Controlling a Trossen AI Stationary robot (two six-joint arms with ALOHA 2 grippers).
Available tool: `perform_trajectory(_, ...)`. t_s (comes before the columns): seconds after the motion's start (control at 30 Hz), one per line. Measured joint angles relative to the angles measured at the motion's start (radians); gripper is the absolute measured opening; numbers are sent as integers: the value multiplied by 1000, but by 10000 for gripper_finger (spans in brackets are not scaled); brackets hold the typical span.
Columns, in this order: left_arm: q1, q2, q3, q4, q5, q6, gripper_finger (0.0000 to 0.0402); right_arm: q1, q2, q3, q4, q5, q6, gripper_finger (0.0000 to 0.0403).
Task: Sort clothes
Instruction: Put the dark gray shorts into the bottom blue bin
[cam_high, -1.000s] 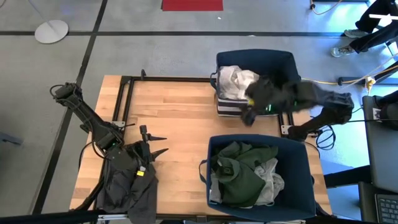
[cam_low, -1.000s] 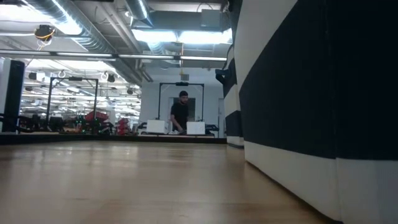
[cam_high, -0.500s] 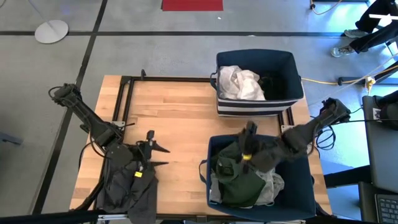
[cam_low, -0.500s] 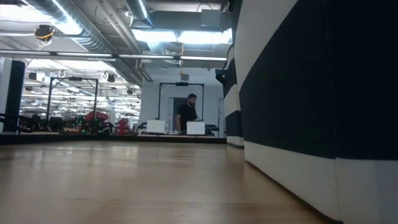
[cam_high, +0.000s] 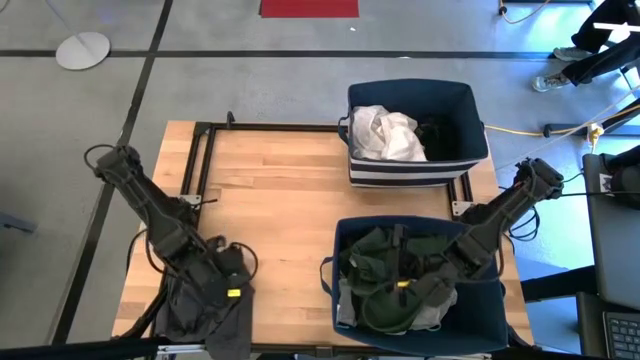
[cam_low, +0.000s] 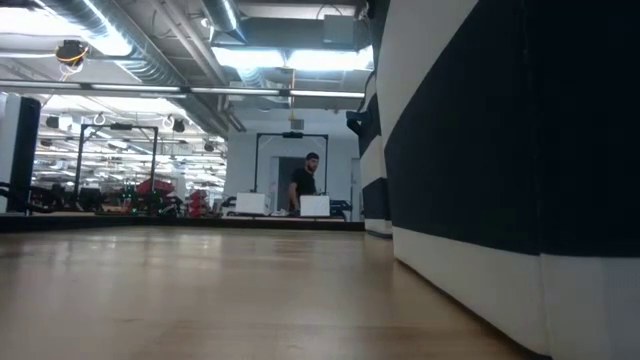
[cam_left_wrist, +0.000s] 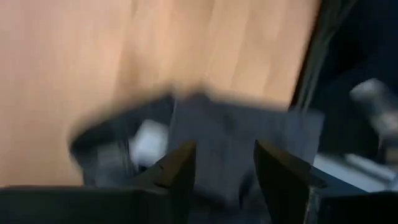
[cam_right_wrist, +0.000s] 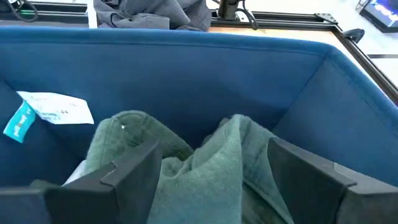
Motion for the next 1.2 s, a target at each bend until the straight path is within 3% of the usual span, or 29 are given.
perform_trajectory(0.17, -57, 76, -13, -96, 159, -222, 145, 0, 0, 0, 14, -4, -1, 292)
perform_trajectory(0.57, -123, 218, -29, -48, 81, -302, 149, -1, 0, 0, 24, -5, -5, 292)
perform_trajectory(0.93, -88, 256, -249, 275, 54, -147, 146, -1, 0, 0, 25, -4, -5, 292)
perform_trajectory(1.2, 51, 254, -330, 428, -149, 126, 129, -1, 0, 0, 28, 15, -28, 292)
